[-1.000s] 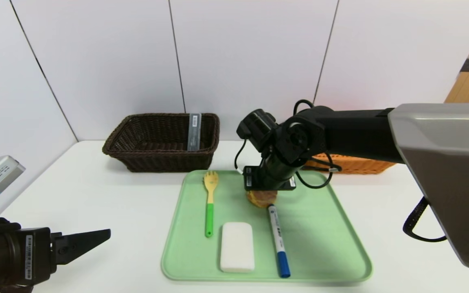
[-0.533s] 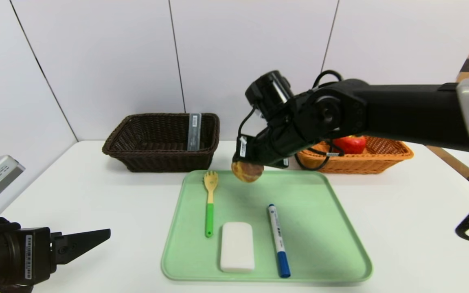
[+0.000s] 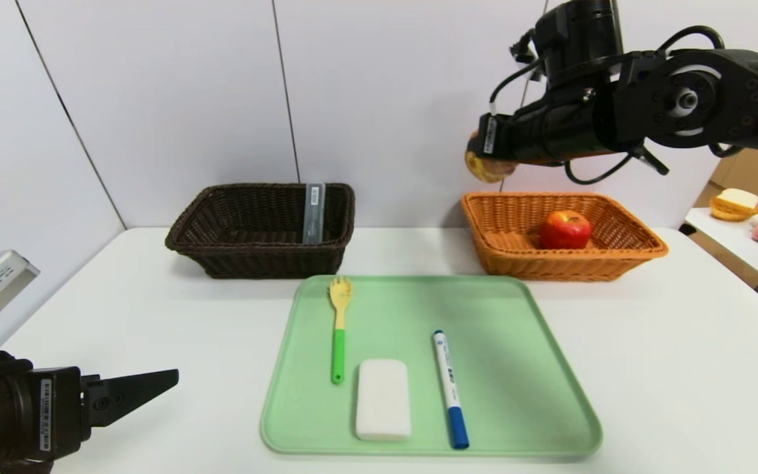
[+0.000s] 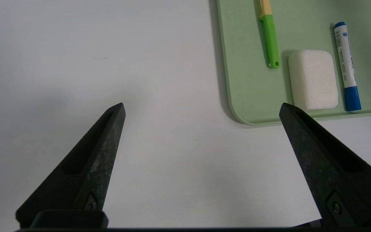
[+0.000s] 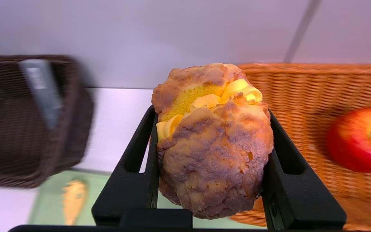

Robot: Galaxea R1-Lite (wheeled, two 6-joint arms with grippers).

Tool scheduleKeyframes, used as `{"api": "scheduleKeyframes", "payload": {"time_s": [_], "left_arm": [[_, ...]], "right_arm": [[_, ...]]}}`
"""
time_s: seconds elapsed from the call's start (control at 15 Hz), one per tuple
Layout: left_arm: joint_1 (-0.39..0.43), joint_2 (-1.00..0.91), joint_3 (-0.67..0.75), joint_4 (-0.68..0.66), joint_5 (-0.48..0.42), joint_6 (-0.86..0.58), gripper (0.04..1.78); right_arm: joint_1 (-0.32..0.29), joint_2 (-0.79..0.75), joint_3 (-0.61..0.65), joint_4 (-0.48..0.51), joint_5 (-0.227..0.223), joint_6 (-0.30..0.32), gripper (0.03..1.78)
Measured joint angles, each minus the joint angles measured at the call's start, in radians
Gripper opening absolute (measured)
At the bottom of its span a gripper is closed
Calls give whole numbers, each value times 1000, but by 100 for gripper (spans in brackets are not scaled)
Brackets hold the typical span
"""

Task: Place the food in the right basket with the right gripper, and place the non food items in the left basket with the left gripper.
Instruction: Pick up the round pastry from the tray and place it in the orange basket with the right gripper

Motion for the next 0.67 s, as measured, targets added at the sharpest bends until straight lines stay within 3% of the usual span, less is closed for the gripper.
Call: {"api": "scheduleKeyframes", "payload": {"time_s": [0.33,0.67], "left_arm": [[0,-6,3,1,1,0,169],[1,-17,2,2,1,0,169]], "right_arm": [[-107,37,121,0,-1,8,84],[-147,83,162,-8,2,10,123]]}}
